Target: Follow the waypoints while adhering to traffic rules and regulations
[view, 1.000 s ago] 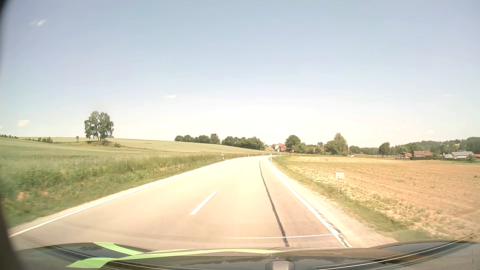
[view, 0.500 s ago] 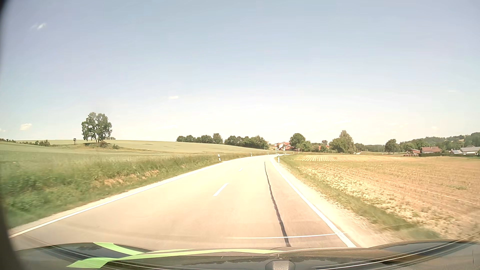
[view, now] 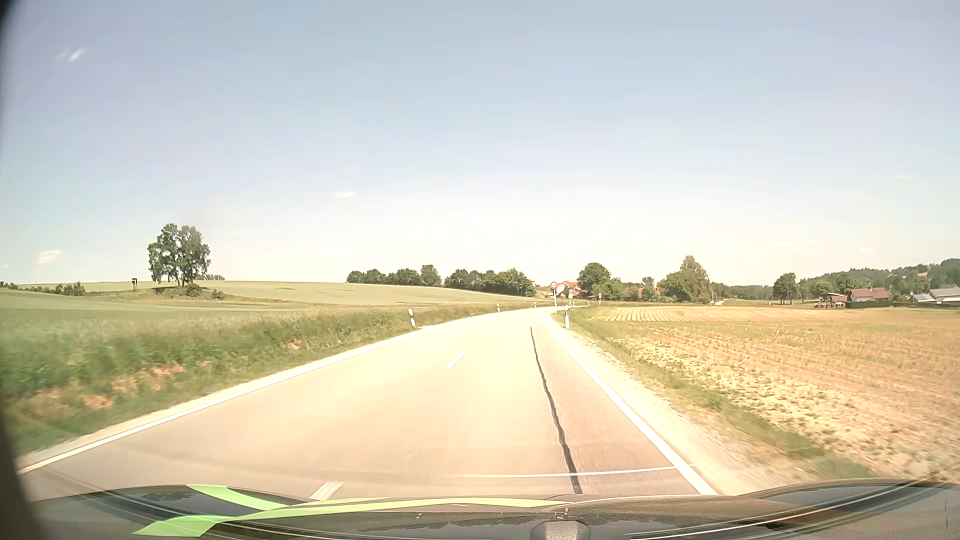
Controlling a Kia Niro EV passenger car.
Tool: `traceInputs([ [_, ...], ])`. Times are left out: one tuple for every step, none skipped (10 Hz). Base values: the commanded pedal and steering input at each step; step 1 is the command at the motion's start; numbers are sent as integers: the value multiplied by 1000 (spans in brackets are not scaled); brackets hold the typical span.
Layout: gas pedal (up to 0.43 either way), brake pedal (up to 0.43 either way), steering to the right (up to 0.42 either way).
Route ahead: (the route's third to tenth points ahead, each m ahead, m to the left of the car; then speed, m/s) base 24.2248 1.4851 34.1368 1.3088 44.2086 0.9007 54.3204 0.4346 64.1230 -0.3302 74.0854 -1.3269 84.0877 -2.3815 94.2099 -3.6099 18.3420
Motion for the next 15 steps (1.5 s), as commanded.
traceInputs([
  [189,0,-1],
  [189,0,0],
  [189,0,0],
  [189,0,0],
  [189,0,0],
  [177,0,0],
  [150,0,0],
  [150,0,0],
  [157,0,0],
  [189,0,5],
  [197,0,6],
  [209,0,6],
  [209,0,6],
  [220,0,6],
  [228,0,5],
])
